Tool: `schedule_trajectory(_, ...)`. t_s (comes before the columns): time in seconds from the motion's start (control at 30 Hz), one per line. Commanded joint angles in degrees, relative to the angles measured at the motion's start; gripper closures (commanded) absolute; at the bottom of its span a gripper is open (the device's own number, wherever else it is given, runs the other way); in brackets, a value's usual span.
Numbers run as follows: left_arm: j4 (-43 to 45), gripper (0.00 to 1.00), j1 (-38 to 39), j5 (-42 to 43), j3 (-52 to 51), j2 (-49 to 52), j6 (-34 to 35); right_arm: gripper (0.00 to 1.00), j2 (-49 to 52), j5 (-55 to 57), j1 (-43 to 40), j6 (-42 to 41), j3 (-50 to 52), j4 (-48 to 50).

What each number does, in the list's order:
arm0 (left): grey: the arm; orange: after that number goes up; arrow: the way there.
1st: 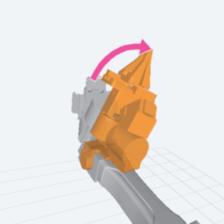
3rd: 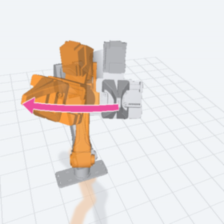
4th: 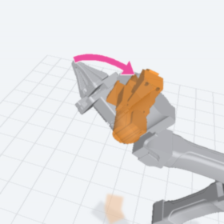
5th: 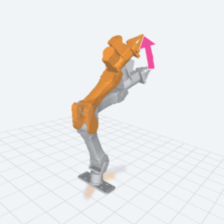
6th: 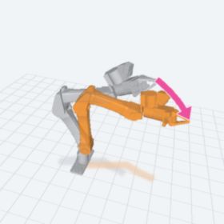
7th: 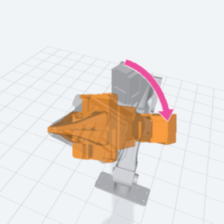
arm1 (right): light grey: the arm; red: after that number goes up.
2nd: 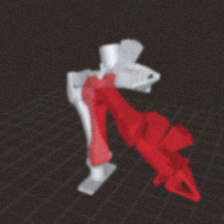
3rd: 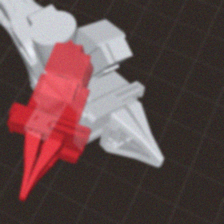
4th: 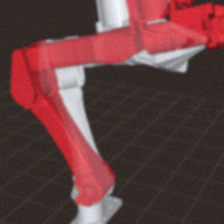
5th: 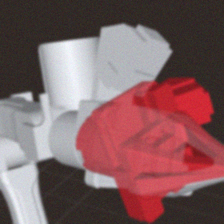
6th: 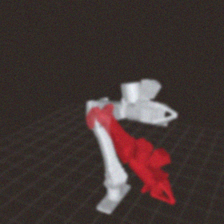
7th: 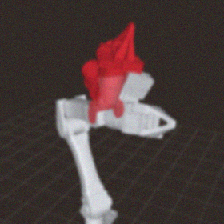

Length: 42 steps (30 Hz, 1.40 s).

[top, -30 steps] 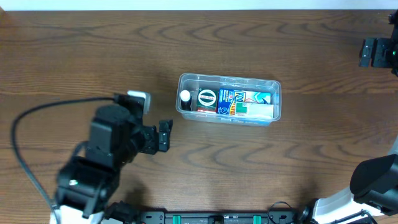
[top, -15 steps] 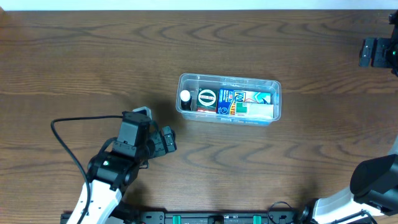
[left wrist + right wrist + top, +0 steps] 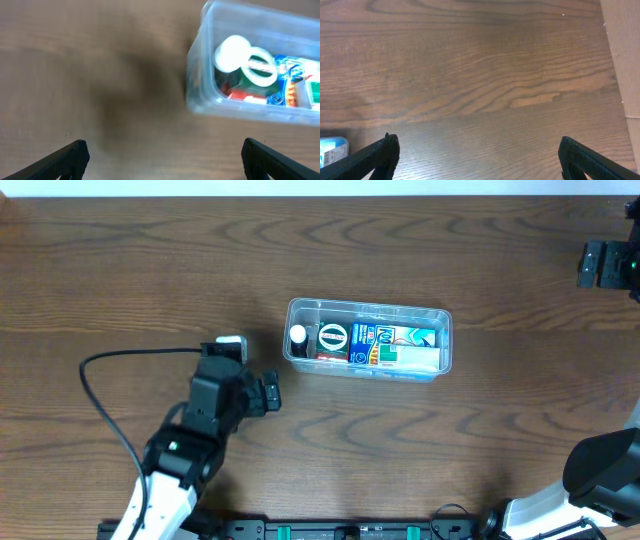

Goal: Pack container

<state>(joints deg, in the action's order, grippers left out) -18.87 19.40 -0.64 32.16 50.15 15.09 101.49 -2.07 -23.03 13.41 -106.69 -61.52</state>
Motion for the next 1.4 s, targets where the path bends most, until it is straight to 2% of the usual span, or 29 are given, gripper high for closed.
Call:
schedule_trajectory(0.0, 3.02, 0.02, -0.61, -1.36, -4.81, -5.18, -5.46, 0.01, -0.17, -0.07, -0.26, -0.70, 0.07, 0.00)
schedule_trajectory(0.13, 10.27, 0.02, -3.76, 0.52, -13.20, -13.09, -5.44, 0.01, -0.15, -0.07, -0.26, -0.70, 0.07, 0.00)
schedule_trajectory(0.37, 19.43, 0.02, -10.51, 9.33, -25.53, -26.49, -5.44, 0.01, -0.17, -0.07, -0.26, -0.70, 0.07, 0.00)
schedule_trajectory(0.63, 19.39, 0.02, -14.80, 11.82, -28.89, -36.39, -5.42, 0.01, -0.15, -0.07, -0.26, -0.70, 0.07, 0.00)
schedule_trajectory(1.37, 19.82, 0.02, -18.53, 11.56, -31.95, -47.84, -5.66, 0.01, -0.15, -0.07, -0.26, -0.70, 0.07, 0.00)
